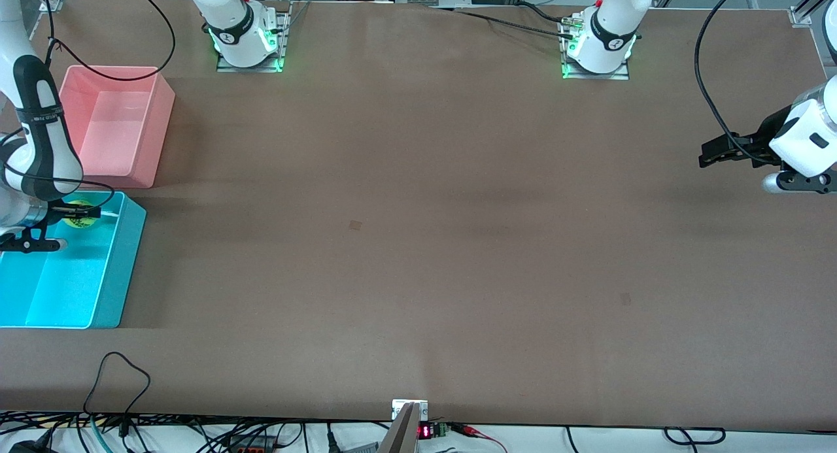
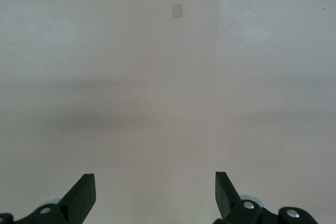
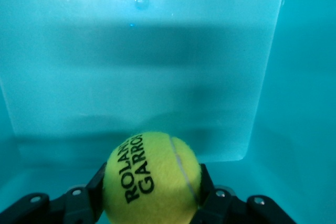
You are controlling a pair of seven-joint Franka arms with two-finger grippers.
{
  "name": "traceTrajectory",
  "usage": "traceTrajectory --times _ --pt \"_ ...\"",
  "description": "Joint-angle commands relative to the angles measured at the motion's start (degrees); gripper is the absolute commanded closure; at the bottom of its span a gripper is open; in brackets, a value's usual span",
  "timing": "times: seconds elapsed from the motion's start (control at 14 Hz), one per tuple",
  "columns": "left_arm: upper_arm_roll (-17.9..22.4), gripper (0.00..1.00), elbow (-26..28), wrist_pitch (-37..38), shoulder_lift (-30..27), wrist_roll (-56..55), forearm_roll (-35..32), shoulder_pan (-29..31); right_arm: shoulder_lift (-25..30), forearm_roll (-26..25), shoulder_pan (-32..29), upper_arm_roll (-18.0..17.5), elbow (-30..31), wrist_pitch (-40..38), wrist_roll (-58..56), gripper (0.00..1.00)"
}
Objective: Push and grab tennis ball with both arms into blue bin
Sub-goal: 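Lower the held tennis ball into the blue bin, then open the right gripper to release the ball and raise it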
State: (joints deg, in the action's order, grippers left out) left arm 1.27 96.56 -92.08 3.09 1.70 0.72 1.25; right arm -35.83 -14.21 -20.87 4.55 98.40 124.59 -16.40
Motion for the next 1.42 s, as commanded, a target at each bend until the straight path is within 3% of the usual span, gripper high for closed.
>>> traceTrajectory --times 0.0,0.14,0.28,0.5,0.57,0.93,1.35 --pt "-0.12 0.0 -0.23 0.76 -0.46 0.06 0.07 -0.1 -0.91 -0.3 -1.02 -0.86 -1.1 0.22 -0.74 0.87" --pt "-0.12 0.0 -0.23 0.76 -0.46 0.15 0.07 -0.02 -1.35 -0.3 -1.02 -0.86 -1.19 0.22 -0.74 0.64" --pt "-0.12 0.0 -0.23 0.76 -0.46 0.06 0.07 -0.1 -1.62 -0.21 -1.02 -0.86 -1.19 0.22 -0.74 0.31" --pt "-0.21 0.0 -0.23 0.76 -0.46 0.06 0.07 -0.1 -1.7 -0.21 -1.02 -0.86 -1.19 0.57 -0.74 0.04" --pt "-0.21 0.0 -0.23 0.76 -0.46 0.15 0.07 -0.1 -1.7 -0.21 -0.93 -0.86 -1.19 0.65 -0.66 0.0" --pt "-0.12 0.0 -0.49 0.76 -0.37 0.15 0.07 -0.1 -0.57 -0.21 -0.67 -1.21 -1.19 0.83 -0.74 0.0" --pt "-0.21 0.0 -0.49 0.85 -0.46 0.15 0.07 -0.1 9.44 -0.3 0.21 -4.19 -2.25 -3.98 -0.92 0.0"
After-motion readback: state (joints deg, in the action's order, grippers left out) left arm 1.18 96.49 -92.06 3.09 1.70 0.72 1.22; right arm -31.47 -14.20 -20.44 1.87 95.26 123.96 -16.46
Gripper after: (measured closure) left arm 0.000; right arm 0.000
